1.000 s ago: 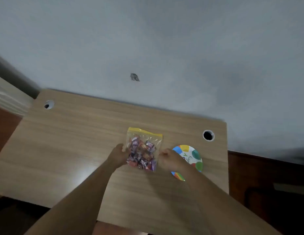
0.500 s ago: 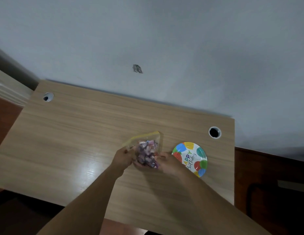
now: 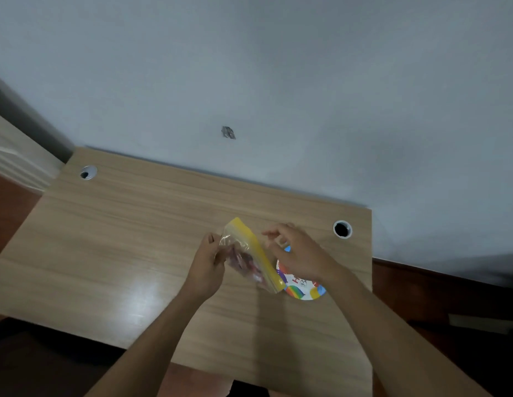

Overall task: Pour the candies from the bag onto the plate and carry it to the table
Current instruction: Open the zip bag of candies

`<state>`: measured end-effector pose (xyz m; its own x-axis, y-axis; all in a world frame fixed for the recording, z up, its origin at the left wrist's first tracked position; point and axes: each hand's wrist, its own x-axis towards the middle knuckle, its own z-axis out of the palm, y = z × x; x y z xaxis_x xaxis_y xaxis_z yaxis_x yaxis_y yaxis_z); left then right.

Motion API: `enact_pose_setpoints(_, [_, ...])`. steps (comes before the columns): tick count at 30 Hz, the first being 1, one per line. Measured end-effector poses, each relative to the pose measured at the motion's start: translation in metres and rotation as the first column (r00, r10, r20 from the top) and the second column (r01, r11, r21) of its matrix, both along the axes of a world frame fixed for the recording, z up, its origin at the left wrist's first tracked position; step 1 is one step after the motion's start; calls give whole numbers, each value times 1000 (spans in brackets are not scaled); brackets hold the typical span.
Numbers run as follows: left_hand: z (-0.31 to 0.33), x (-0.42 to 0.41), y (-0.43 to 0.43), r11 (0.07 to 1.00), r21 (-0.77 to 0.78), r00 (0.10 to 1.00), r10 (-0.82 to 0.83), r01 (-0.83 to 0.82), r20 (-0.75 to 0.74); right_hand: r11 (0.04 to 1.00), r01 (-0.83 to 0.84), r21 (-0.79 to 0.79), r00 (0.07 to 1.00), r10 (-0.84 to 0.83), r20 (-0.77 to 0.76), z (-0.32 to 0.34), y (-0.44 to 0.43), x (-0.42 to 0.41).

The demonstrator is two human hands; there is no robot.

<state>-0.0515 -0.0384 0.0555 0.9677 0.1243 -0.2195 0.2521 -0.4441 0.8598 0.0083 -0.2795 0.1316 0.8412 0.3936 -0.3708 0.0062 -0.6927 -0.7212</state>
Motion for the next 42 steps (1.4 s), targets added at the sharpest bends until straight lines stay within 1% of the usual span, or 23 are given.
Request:
enact_pose_setpoints(1, [8, -2, -2, 1000, -21, 1000, -12, 12, 26, 1000, -30, 2, 995, 30, -92, 9, -2, -1])
enact_pose_setpoints(2, [17, -3, -5, 999, -48, 999, -23, 25, 48, 999, -40, 12, 988, 41, -149, 16, -4, -4])
enact_pose_setpoints(3, [27, -5, -8, 996, -86, 998, -18, 23, 59, 999, -42, 31, 984, 47, -170, 23, -5, -6])
enact_pose_setpoints(5, [40, -9, -11, 983, -183, 998, 6, 4, 55, 998, -27, 61, 986, 37, -163, 31, -8, -12])
enact_pose_setpoints(7, [44, -13, -11, 973, -230, 999, 21, -13, 32, 997, -2, 72, 988, 13, -152, 38, -12, -18])
enact_pose_setpoints(8, [47, -16, -11, 973, -231, 999, 25, -18, 26, 996, 16, 83, 989, -3, -151, 41, -14, -21])
enact_pose_setpoints(10, [58, -20, -13, 983, -172, 997, 65, -58, 34, 993, 54, 109, 988, -38, -150, 46, -17, -27])
enact_pose_setpoints(13, [72, -30, -20, 977, -44, 977, 210, -209, 27, 986, 111, 128, 983, -89, -162, 49, -22, -38])
enact_pose_setpoints(15, [83, -42, -33, 958, -77, 961, 275, -275, -11, 981, 148, 128, 977, -125, -172, 47, -25, -45])
enact_pose_setpoints(16, [89, -50, -42, 948, -134, 957, 285, -290, -59, 979, 157, 129, 975, -133, -177, 46, -26, -50])
enact_pose_setpoints(19, [109, -70, -66, 899, -318, 934, 208, -300, -291, 981, 142, 130, 972, -113, -208, 48, -28, -66])
enact_pose_setpoints(20, [113, -75, -72, 871, -392, 925, 158, -296, -347, 986, 125, 112, 973, -100, -208, 48, -28, -71])
enact_pose_setpoints(22, [117, -82, -78, 815, -503, 912, 74, -288, -403, 992, 104, 78, 973, -85, -213, 48, -29, -81])
enact_pose_setpoints(25, [114, -87, -78, 755, -589, 906, 15, -288, -424, 990, 116, 83, 961, -91, -263, 49, -33, -91])
enact_pose_setpoints(27, [109, -88, -76, 717, -640, 912, -18, -274, -410, 982, 149, 118, 945, -107, -308, 50, -36, -96])
enact_pose_setpoints(30, [106, -89, -70, 684, -675, 919, -20, -275, -394, 920, 267, 287, 886, -118, -448, 51, -36, -104])
enact_pose_setpoints(32, [105, -89, -67, 688, -674, 925, -13, -268, -381, 875, 323, 361, 860, -112, -498, 50, -35, -109])
enact_pose_setpoints(34, [106, -89, -65, 698, -670, 930, -15, -253, -367, 870, 324, 371, 863, -110, -494, 50, -35, -112])
enact_pose_setpoints(37, [108, -90, -65, 696, -668, 935, 12, -262, -354, 887, 300, 350, 887, -125, -443, 48, -31, -114])
enact_pose_setpoints(40, [113, -90, -67, 672, -668, 924, 63, -319, -378, 896, 311, 316, 906, -180, -383, 49, -25, -115])
enact_pose_setpoints(42, [116, -91, -68, 656, -666, 911, 82, -355, -405, 899, 341, 273, 911, -245, -333, 49, -20, -116])
